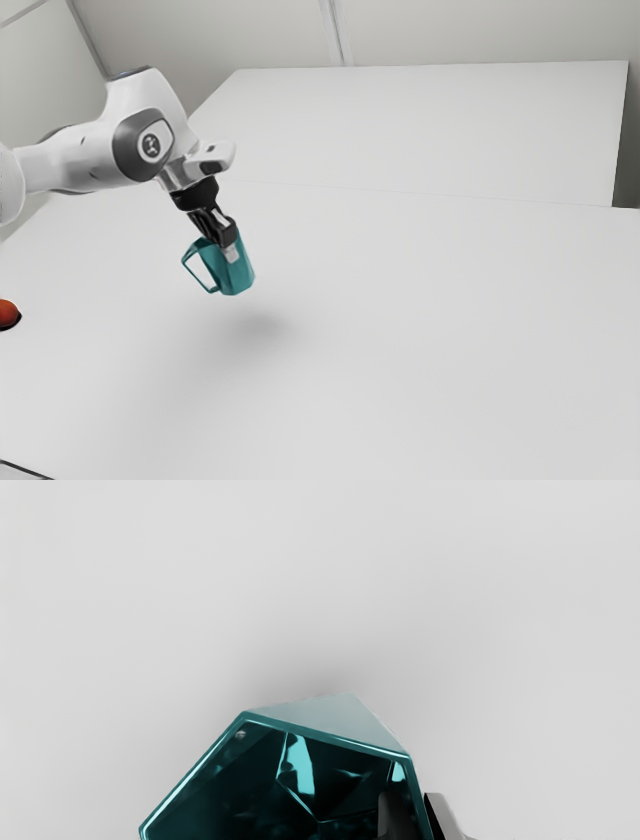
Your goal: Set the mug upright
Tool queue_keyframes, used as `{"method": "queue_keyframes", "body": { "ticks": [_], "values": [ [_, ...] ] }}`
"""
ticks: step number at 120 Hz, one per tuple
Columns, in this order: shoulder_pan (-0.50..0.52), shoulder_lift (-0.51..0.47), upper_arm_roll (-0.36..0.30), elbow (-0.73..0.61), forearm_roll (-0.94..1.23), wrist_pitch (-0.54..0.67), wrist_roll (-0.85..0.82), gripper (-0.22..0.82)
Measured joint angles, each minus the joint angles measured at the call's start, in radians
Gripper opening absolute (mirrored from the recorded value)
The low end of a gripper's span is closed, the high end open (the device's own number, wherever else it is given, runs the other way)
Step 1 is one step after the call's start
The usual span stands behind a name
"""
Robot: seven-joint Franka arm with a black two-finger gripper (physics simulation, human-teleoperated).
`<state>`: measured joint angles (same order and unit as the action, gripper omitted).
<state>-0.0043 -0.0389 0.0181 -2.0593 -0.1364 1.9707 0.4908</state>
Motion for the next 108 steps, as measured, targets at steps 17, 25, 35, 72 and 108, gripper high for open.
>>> {"method": "queue_keyframes", "body": {
  "ticks": [17,25,35,72,108],
  "values": [
    [0.001,0.048,-0.003,0.004,0.079,0.018,-0.093,-0.18],
    [0.003,0.065,-0.005,-0.009,0.095,0.046,-0.131,-0.18],
    [0.001,0.068,-0.005,-0.046,0.106,0.097,-0.172,-0.18],
    [-0.009,0.132,-0.003,-0.061,0.119,0.191,-0.291,-0.18],
    [-0.01,0.151,-0.003,-0.061,0.107,0.205,-0.352,0.2]
  ]
}}
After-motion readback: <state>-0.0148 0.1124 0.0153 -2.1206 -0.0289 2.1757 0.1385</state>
